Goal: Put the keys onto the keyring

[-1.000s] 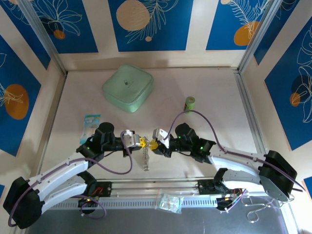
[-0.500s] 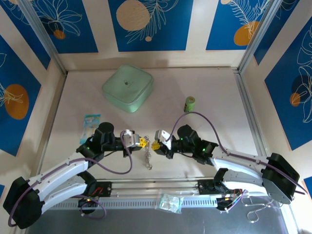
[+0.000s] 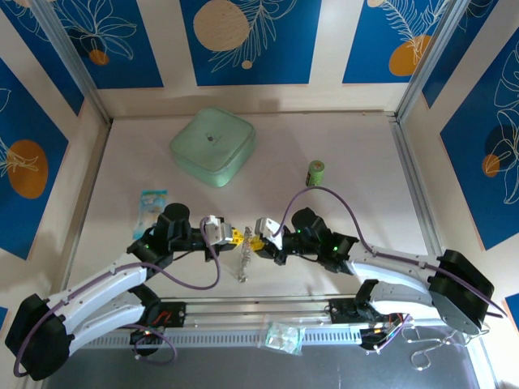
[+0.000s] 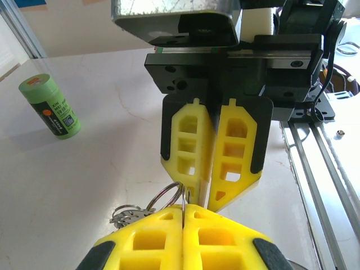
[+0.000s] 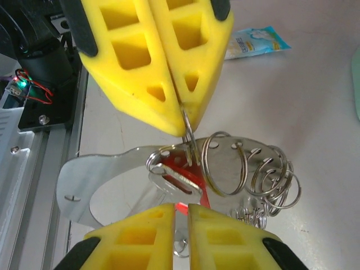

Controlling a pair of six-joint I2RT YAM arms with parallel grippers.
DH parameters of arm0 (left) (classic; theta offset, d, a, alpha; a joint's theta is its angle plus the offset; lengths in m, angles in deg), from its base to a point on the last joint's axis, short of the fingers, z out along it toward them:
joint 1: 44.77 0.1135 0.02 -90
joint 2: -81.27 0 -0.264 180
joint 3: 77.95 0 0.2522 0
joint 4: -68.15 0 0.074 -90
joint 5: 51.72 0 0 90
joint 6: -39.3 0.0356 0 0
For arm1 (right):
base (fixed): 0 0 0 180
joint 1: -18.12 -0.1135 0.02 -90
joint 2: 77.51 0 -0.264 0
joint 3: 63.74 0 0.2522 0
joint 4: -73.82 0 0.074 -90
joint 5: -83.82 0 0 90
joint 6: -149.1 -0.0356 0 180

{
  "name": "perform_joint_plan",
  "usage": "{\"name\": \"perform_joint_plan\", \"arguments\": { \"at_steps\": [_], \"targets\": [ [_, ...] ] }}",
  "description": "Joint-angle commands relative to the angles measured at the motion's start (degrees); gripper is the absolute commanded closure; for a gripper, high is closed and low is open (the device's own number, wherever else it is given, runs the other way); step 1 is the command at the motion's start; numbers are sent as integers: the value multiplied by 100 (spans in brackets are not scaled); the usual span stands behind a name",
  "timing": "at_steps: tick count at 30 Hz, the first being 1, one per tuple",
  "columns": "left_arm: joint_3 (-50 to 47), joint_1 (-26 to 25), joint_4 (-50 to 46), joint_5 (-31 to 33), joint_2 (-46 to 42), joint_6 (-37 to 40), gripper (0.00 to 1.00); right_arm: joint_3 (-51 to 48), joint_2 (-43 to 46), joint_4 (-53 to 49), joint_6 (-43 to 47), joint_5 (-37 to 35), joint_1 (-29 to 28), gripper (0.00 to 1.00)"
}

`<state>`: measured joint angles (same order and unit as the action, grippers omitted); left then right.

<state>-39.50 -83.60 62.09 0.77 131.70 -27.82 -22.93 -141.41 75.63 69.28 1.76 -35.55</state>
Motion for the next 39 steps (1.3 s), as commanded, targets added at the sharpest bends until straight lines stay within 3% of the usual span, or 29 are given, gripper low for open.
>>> {"name": "perform_joint_plan", "arguments": {
  "at_steps": [1, 11, 28, 31, 37, 39],
  "targets": [
    [25, -63, 161, -239, -16, -10, 100, 239, 30, 287, 124, 27, -55, 82],
    [35, -63, 188, -248, 30, 7, 100, 211, 93, 420, 190, 92, -46, 71],
    [27, -63, 240, -340, 0, -19, 100, 317, 20, 545, 81, 335, -7, 73],
    [19, -63, 240, -345, -4, -18, 100, 331, -10, 587, 90, 344, -5, 77],
    [10, -64, 239, -286, -21, -28, 100, 396, -17, 502, 121, 403, 2, 98],
    [27, -69, 166, -182, -28, -48, 98, 432, 13, 383, 172, 415, 10, 100]
  ]
}}
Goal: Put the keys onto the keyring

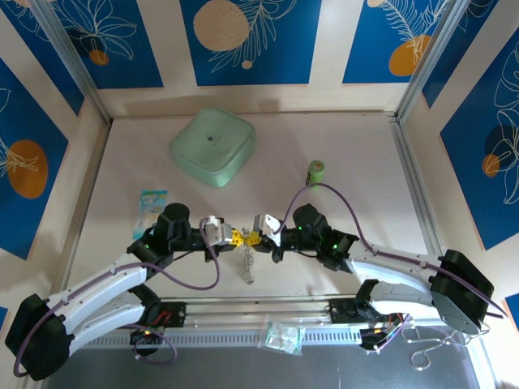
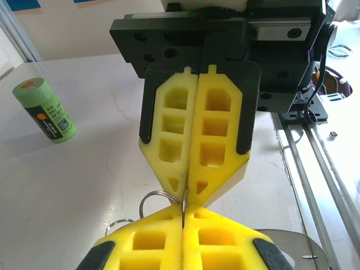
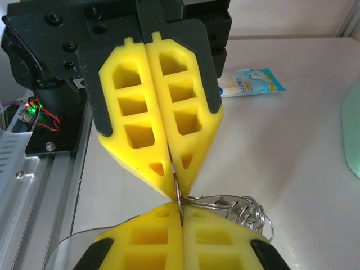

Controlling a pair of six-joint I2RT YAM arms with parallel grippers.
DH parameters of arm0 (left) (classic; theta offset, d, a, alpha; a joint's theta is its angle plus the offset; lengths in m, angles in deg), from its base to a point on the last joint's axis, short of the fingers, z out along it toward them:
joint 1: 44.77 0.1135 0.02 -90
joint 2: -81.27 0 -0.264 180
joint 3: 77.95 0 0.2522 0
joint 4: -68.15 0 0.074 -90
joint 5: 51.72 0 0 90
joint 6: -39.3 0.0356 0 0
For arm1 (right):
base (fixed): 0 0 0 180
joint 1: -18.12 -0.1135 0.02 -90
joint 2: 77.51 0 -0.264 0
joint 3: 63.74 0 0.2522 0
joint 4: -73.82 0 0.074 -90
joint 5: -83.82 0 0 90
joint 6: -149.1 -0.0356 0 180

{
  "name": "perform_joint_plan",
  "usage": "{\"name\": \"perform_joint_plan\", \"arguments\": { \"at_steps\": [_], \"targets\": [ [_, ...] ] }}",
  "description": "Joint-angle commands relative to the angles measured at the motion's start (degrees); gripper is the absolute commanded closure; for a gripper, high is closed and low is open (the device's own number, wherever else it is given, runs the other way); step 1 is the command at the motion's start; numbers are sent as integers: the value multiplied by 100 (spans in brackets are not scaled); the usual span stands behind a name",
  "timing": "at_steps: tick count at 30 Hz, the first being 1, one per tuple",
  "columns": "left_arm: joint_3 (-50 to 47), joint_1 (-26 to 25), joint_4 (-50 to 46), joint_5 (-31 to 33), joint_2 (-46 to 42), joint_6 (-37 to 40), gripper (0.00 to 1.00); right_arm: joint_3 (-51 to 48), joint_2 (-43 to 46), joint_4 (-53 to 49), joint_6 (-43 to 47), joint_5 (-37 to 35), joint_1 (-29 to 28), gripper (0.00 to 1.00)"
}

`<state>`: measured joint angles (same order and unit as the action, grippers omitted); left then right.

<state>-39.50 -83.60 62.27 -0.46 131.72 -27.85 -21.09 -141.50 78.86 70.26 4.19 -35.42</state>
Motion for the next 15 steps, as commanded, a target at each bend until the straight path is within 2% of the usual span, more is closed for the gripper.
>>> {"name": "perform_joint_plan", "arguments": {
  "at_steps": [1, 4, 8, 15],
  "targets": [
    [56, -70, 27, -16, -47, -6, 91, 285, 42, -29, 110, 167, -1, 100],
    [285, -66, -693, 32, -80, 408, 85, 563, 70, -691, 387, 125, -10, 100],
    [609, -91, -1516, 121, -58, 870, 85, 1061, -27, -1735, 893, 33, -115, 100],
    [894, -115, -2009, 198, 47, 1117, 97, 1781, -363, -2798, 1529, -292, -425, 100]
  ]
}}
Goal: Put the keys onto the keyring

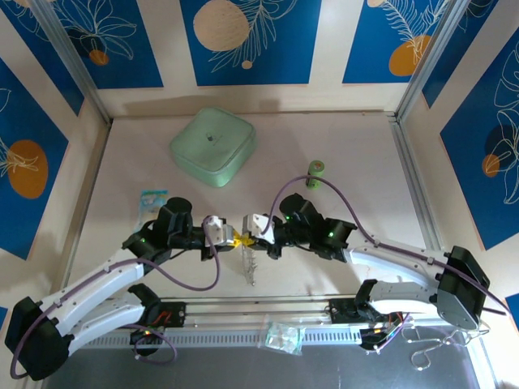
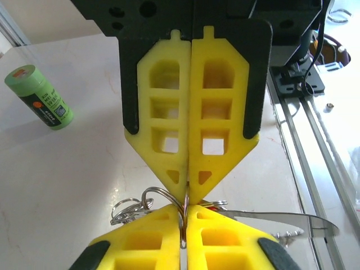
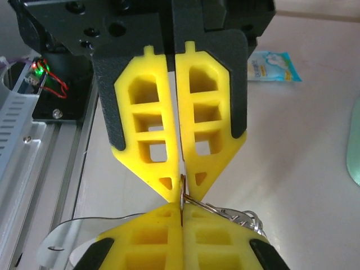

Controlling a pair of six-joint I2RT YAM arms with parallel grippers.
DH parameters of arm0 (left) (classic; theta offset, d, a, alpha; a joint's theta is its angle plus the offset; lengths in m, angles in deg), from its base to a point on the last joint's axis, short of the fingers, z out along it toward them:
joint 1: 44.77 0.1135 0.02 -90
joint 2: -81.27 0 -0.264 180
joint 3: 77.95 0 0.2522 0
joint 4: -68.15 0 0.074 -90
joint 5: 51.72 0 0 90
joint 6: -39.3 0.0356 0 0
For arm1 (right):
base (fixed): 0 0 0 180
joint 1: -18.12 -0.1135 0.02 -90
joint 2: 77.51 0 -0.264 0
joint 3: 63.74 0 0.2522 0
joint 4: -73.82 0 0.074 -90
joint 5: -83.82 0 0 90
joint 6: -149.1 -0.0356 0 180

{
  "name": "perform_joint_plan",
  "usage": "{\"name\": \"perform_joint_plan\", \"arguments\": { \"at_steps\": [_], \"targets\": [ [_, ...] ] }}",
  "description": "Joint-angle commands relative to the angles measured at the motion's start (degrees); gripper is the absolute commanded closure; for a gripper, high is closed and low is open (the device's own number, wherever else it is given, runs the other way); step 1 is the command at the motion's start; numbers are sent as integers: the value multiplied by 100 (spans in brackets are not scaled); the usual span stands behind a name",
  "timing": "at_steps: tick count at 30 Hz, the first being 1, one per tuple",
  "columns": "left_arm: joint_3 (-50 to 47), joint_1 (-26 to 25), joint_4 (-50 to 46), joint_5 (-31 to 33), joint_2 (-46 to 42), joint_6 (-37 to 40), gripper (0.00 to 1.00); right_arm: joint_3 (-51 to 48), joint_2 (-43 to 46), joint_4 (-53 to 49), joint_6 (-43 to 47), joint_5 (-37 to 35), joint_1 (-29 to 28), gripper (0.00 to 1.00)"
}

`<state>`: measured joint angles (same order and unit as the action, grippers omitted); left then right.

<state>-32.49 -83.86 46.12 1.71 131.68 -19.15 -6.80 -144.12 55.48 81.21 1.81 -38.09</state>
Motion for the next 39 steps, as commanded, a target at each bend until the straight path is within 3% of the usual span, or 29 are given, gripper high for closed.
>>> {"name": "perform_joint_plan", "arguments": {
  "at_steps": [1, 4, 8, 15, 24, 30, 34, 36, 39],
  "targets": [
    [209, -96, -407, -35, 62, 246, 100, 418, -134, -516, 458, -77, -179, 100],
    [214, -95, -408, -38, 35, 220, 100, 379, -50, -292, 258, 65, -151, 100],
    [-138, -99, 328, -124, -196, -254, 100, -313, 312, 730, -585, 774, 286, 79],
    [-650, -96, 1458, -295, -349, -1054, 100, -1115, 538, 1762, -1335, 1108, 503, 74],
    [-780, -98, 1789, -415, -254, -1286, 100, -1139, 284, 2090, -1410, 1136, 486, 76],
    [-780, -95, 1811, -456, -229, -1292, 100, -1083, 138, 2154, -1379, 1127, 463, 83],
    [-789, -94, 1820, -460, -225, -1290, 100, -1071, 127, 2145, -1329, 1127, 470, 100],
    [-752, -99, 1714, -379, -240, -1255, 100, -1048, 163, 2059, -1267, 1119, 469, 100],
    [-570, -98, 1008, -57, -455, -841, 65, -964, 297, 1718, -1015, 1036, 476, 100]
  ]
}}
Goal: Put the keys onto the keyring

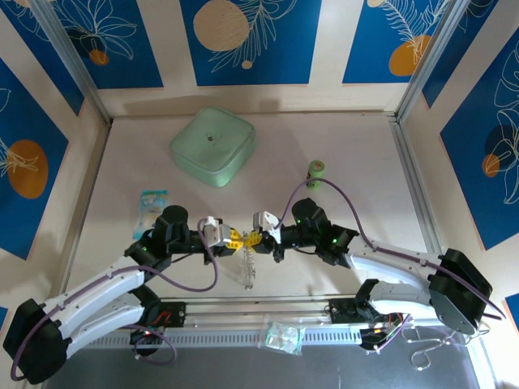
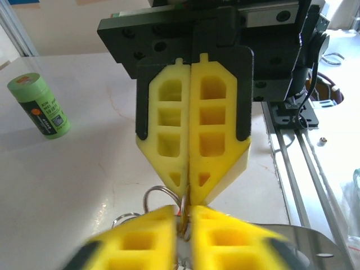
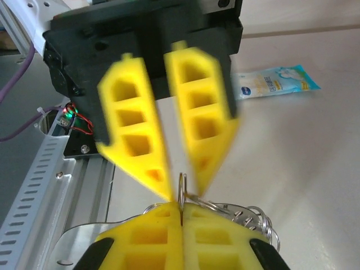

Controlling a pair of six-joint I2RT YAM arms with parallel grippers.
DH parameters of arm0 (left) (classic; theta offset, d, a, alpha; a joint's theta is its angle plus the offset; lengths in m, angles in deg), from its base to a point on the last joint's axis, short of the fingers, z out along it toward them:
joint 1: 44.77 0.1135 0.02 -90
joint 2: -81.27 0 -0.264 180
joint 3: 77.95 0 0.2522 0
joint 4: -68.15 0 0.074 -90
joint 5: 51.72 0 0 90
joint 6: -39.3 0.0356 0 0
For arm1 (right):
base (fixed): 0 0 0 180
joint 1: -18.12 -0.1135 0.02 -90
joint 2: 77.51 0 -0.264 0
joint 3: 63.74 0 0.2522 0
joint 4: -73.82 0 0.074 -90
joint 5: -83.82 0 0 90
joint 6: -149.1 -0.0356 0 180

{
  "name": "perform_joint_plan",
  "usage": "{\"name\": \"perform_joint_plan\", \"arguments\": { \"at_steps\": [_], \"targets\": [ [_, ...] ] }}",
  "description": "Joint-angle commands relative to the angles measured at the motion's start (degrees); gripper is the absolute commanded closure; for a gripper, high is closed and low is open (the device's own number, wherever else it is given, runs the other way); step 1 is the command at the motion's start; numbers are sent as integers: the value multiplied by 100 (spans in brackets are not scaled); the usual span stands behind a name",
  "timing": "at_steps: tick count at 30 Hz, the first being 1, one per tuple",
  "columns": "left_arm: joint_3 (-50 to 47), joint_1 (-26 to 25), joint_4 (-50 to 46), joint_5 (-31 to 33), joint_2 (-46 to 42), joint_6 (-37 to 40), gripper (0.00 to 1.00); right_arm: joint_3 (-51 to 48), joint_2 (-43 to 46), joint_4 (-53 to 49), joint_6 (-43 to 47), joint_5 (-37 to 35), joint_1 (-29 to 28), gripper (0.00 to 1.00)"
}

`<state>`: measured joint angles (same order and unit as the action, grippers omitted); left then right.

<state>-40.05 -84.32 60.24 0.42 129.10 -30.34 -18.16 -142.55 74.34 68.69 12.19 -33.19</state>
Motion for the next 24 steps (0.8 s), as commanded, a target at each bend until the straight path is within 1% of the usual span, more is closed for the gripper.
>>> {"name": "perform_joint_plan", "arguments": {
  "at_steps": [1, 2, 4, 6, 9, 12, 14, 18, 21, 23, 24],
  "targets": [
    [254, -53, -671, 253, -326, 433, 55, 226, 196, -354, 360, -45, -19, 100],
    [302, -44, -883, 440, -459, 550, 48, 293, 247, -579, 515, -77, -15, 100],
    [364, -36, -1139, 732, -675, 660, 41, 466, 290, -1074, 846, -105, -29, 100],
    [436, -28, -1298, 905, -800, 681, 40, 632, 303, -1470, 1127, -77, -31, 100],
    [502, -29, -1383, 923, -775, 528, 40, 755, 310, -1763, 1350, 20, -31, 100],
    [530, -24, -1370, 746, -624, 410, 46, 915, 291, -2014, 1482, 96, -38, 100],
    [523, -25, -1264, 625, -541, 322, 54, 978, 281, -2094, 1522, 112, -44, 100],
    [528, -24, -1138, 42, -486, 350, 64, 1180, 182, -2346, 1578, 81, -41, 100],
    [597, -34, -1245, -332, -372, 430, 68, 1374, 82, -2593, 1633, 24, -89, 100],
    [680, -40, -1499, -329, -240, 623, 68, 1513, 35, -2779, 1706, 31, -111, 100],
    [703, -40, -1566, -207, -199, 684, 68, 1546, 19, -2839, 1730, 51, -114, 100]
  ]
}}
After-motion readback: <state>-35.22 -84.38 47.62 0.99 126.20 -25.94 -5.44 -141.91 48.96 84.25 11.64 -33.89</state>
